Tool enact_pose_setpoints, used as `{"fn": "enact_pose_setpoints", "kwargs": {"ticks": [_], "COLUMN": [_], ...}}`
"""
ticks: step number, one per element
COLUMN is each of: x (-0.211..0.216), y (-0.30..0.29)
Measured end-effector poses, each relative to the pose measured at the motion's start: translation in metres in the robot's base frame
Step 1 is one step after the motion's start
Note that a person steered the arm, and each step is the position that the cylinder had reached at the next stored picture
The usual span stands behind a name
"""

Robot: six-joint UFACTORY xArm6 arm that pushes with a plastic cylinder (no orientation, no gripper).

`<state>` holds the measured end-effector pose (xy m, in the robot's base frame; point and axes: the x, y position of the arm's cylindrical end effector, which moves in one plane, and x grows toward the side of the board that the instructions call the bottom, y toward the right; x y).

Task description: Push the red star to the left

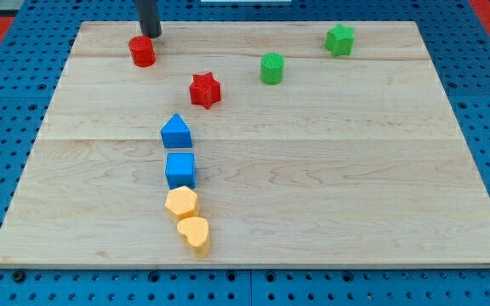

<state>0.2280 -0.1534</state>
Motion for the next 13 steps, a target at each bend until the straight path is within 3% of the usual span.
{"fn": "enact_pose_setpoints", "kwargs": {"ticks": [2, 4, 6, 8, 10, 13], "x": [0.016, 0.017, 0.022, 0.058, 0.08, 0.13], "y": [-0.005, 0.083, 0.085, 0.085, 0.142, 0.138]}}
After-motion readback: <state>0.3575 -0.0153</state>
